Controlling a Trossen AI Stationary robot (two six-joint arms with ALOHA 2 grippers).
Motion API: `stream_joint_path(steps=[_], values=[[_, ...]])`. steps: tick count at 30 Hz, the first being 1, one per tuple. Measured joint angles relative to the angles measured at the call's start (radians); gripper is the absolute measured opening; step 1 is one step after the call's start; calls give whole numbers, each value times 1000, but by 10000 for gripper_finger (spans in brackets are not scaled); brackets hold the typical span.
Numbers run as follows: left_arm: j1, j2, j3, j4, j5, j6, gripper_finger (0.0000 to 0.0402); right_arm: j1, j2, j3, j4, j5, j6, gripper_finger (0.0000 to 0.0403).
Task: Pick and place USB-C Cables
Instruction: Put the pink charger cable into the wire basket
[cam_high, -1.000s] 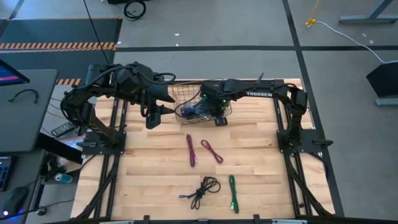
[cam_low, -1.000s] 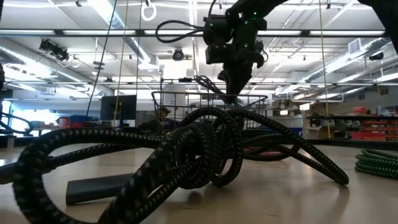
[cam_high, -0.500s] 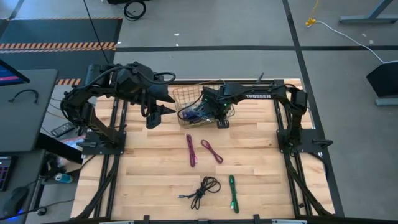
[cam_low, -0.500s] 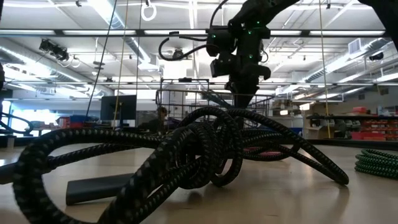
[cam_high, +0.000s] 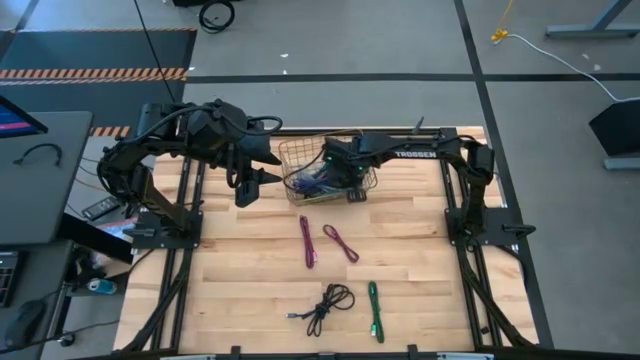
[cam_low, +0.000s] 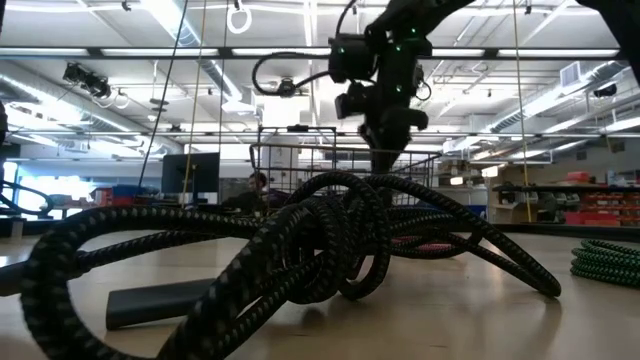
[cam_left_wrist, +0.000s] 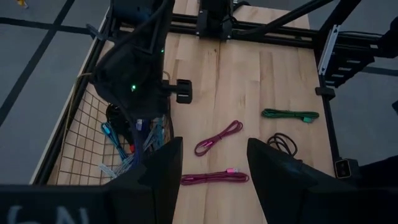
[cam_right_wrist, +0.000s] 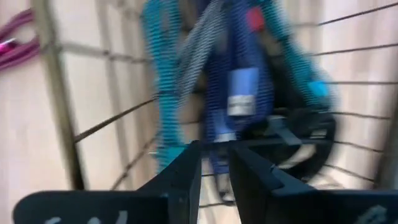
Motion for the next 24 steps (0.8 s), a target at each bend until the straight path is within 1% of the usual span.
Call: stream_joint_path(steps=[4, 9, 11, 14, 17, 20, 24], values=[[0, 0, 0, -3, 0, 0, 188, 23, -6, 96, -12, 101, -2, 87], [0, 0, 0, -33, 0, 0, 188, 43, -39, 275, -44, 194, -4, 87], [0, 0, 0, -51, 0, -14, 188, 48, -58, 345, -53, 261, -8, 87], [0, 0, 0, -89, -1, -58, 188, 40, -109, 436, -64, 393, -17, 87], [0, 0, 0, -119, -1, -139, 188, 12, -175, 509, -68, 498, -18, 87], [-10, -3, -41, -120, -1, -237, 187, -18, -256, 553, -67, 531, 2, 87], [-42, 0, -151, -117, -26, -288, 180, -46, -375, 561, -63, 528, 68, 88]])
